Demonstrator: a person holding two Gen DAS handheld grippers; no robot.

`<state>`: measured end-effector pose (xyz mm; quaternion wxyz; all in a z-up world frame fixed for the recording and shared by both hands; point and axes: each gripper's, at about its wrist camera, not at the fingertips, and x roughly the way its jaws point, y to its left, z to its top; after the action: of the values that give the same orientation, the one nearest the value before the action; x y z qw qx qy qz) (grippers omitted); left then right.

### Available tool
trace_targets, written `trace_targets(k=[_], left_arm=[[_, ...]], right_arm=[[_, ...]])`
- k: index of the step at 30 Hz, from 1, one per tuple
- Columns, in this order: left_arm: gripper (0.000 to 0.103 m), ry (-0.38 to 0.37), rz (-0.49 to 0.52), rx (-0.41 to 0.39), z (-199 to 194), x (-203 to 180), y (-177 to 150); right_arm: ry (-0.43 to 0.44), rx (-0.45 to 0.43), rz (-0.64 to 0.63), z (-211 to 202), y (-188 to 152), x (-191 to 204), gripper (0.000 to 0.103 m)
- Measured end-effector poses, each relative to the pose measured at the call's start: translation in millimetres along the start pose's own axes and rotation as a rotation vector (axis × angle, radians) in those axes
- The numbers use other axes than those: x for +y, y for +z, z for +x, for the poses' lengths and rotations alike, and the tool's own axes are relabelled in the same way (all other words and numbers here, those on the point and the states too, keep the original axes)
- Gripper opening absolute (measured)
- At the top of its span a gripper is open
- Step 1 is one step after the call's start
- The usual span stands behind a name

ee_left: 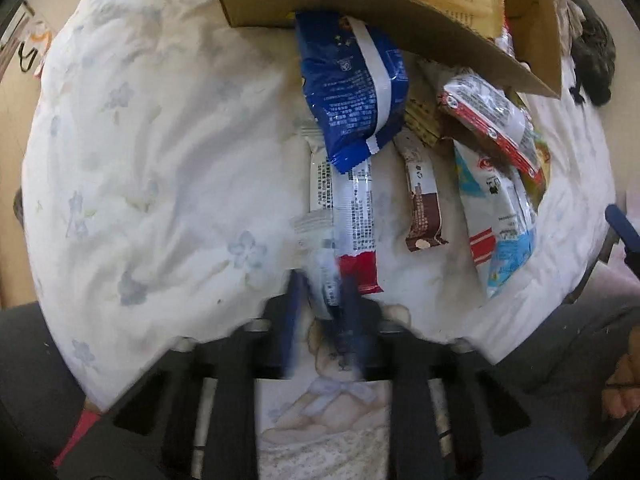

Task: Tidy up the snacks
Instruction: 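Reach the left gripper to the blue-white stick packets while the right gripper reaches the yellow chip bag, then carry the stick packets with left gripper while right carries yellow chip bag to box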

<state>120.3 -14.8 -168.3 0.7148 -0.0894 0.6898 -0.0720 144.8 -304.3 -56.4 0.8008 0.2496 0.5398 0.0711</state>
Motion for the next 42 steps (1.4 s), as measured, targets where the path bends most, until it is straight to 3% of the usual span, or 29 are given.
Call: trace_targets(k=[5,8,10,16,18,22,26,27,29,32,42], left_arm=[[0.013,-0.017,0.019,-0.058,-23,-3,-1],[0.013,-0.021,0.031,-0.096,-35,-6,-1],[0.013,-0.022,0.043,-0.117,-42,-6,5],[0.013,-0.027,0.074,-0.156,-50,-13,11],[0.013,-0.024,0.074,-0.159,-52,-7,12],[0.013,-0.018,0.064,-0.164,-53,-4,15],[0.013,-0.017,0.059,-0.171,-53,-3,18],[0.013,-0.017,0.058,-0.172,-53,-3,19],[0.013,-0.016,0.061,-0.179,-54,-4,20],[0.013,-0.013,0.069,-0.186,-55,-6,21],[0.013,0.014,0.056,-0.215,-58,-1,23]], right_arm=[[-0.046,0.000,0.114,6,8,-21,0.097],[-0.099,0.074,0.190,30,15,-37,0.097],[-0.138,0.123,0.194,46,20,-40,0.097],[-0.195,0.149,0.143,84,37,-32,0.097],[-0.188,0.193,0.134,100,36,-32,0.097],[-0.252,0.234,0.102,123,31,-32,0.097],[-0.225,0.244,0.146,128,31,-41,0.096],[-0.219,0.244,0.141,128,32,-42,0.095],[-0.199,0.240,0.131,127,33,-42,0.074],[-0.187,0.235,0.115,123,31,-41,0.061],[-0.169,0.139,0.149,75,24,-45,0.055]])
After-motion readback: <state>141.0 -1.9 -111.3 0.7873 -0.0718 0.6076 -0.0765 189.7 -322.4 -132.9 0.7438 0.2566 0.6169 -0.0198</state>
